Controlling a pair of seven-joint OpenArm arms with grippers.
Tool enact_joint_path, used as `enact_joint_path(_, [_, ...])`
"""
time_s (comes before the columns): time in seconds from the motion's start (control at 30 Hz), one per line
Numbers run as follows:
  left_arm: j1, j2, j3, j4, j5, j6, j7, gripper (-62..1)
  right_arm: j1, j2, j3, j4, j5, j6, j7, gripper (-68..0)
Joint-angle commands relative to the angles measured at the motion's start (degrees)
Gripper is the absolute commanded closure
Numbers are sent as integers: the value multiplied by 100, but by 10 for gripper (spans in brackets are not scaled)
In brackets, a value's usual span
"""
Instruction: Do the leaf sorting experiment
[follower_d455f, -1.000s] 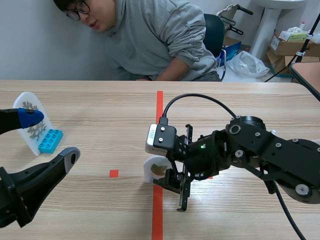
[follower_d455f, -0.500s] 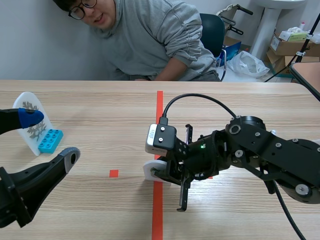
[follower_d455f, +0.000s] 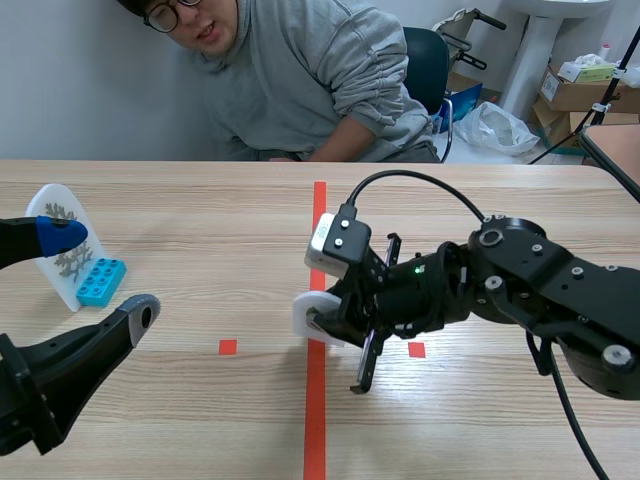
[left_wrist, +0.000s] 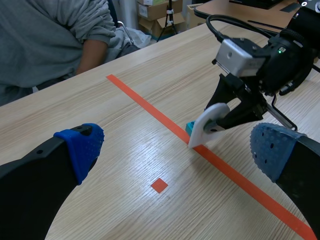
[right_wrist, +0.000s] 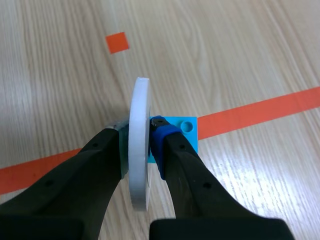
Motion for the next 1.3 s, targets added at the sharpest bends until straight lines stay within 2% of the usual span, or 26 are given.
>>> enact_joint_path(0.0, [-20, 13, 20, 66, -57, -31, -92, -623, -37, 48, 232, 142, 210, 24, 44, -7])
enact_joint_path(0.23, [-20, 15, 20, 66, -57, -31, -94, -623, -538, 48, 1121, 151, 1115, 24, -181, -7])
enact_joint_path(0.5, [-20, 15, 20, 66, -57, -31, -94, -623, -1056, 48, 2039, 162, 1908, 24, -402, -7])
enact_joint_path(0.93, [-20, 15, 20, 66, -59, -31, -96, -623, -1635, 151, 3379, 164, 1989, 15, -511, -7])
enact_joint_path(1.07, [-20, 15, 20, 66, -59, -31, -96, -623, -1829, 210, 3757, 164, 1987, -155, -538, -7])
enact_joint_path(1.17, [-20, 15, 20, 66, -59, -31, -96, -623, -1980, 271, 4044, 164, 1987, -188, -555, -7])
enact_joint_path(1.27, [-20, 15, 20, 66, -59, -31, -96, -623, -2111, 350, 4301, 164, 1987, -389, -573, -7])
